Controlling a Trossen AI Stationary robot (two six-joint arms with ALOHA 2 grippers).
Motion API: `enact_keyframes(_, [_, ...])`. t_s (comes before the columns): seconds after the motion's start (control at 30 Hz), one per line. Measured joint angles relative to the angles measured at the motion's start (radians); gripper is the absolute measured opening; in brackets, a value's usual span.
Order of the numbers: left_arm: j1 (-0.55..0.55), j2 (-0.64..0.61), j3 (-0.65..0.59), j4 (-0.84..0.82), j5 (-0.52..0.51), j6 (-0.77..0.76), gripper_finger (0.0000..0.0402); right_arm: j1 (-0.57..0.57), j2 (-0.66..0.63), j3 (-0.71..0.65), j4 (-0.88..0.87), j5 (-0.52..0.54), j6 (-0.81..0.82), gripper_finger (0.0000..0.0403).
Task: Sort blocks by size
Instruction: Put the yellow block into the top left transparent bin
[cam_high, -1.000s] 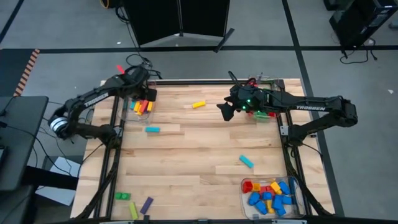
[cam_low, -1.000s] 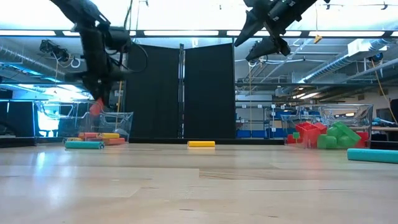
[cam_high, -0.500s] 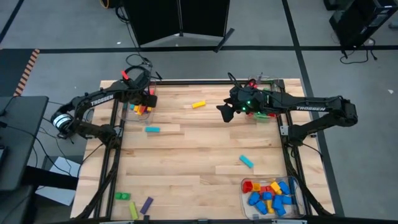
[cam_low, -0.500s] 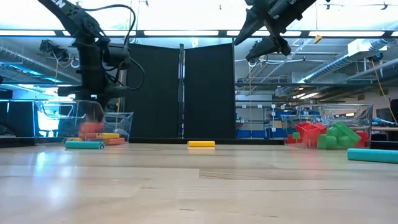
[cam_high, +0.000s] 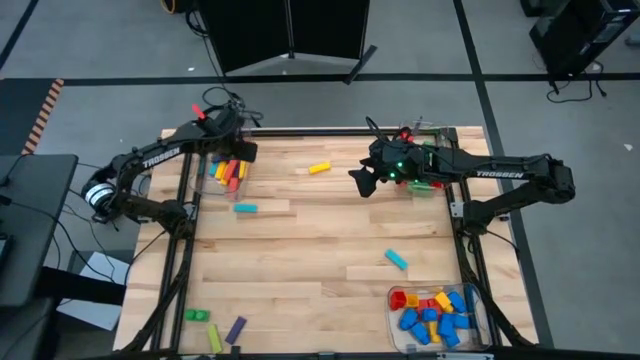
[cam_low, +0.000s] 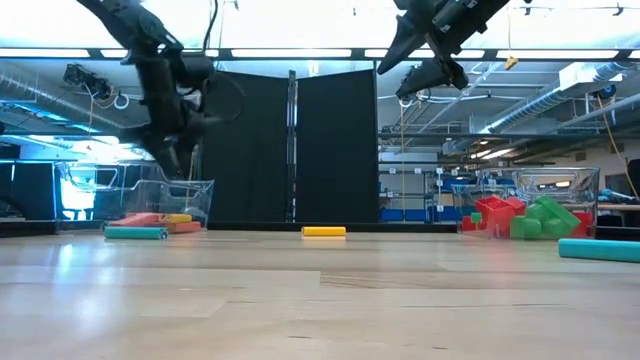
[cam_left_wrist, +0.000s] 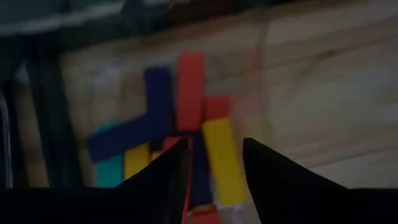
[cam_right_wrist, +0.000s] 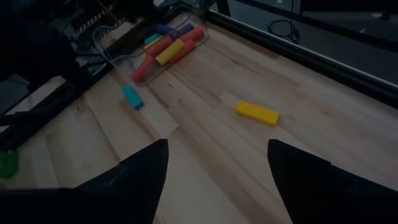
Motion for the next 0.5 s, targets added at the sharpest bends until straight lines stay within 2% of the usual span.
enact_keyframes(0.2, [0.000, 0.000, 0.124, 0.011, 0.077, 0.079, 0.0198, 0.000, 0.000, 0.000, -0.019, -0.002, 0.000, 0.0284])
enact_keyframes(0.4, [-0.017, 0.000, 0.240, 0.027, 0.265, 0.194, 0.0248, 0.000, 0.000, 0.000, -0.023, -0.003, 0.000, 0.0284])
enact_keyframes(0.5, [-0.069, 0.000, 0.280, 0.080, 0.291, 0.256, 0.0271, 0.000, 0.000, 0.000, -0.023, -0.003, 0.000, 0.0284])
